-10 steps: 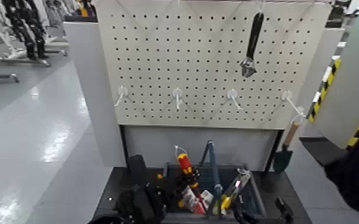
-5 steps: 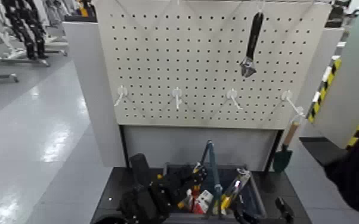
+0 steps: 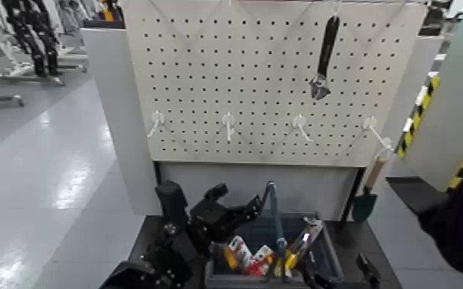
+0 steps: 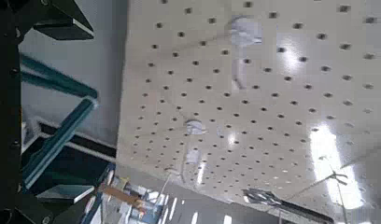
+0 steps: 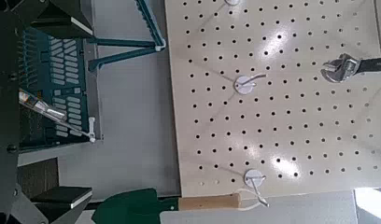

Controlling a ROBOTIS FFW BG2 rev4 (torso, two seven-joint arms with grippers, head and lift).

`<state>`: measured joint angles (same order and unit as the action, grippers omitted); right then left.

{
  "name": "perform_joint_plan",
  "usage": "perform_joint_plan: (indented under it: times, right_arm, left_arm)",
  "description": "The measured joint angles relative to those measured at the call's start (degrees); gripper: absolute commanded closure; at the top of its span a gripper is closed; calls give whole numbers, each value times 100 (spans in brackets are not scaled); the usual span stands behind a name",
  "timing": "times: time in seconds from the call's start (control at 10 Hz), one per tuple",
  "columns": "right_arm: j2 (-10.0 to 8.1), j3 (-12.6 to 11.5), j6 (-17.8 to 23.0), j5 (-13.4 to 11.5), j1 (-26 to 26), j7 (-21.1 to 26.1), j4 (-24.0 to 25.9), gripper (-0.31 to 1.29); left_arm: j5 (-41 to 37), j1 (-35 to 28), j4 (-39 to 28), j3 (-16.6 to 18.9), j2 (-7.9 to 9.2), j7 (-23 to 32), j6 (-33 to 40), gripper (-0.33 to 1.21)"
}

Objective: Put the red screwdriver into the crate.

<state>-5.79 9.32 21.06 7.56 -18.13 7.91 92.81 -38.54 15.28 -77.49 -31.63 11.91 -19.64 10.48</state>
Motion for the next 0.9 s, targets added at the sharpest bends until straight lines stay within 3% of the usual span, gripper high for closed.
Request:
perform_joint_plan:
  times: [0.5, 0.9]
  right_arm:
    - [20, -5, 25, 6, -17, 0, 1, 12]
    - [51, -40, 59, 8, -43, -26, 8, 13]
  left_arm:
    - [1831, -745, -894, 931, 43, 991, 420, 13]
    - [2457, -1607, -1306, 1730, -107, 1132, 176, 13]
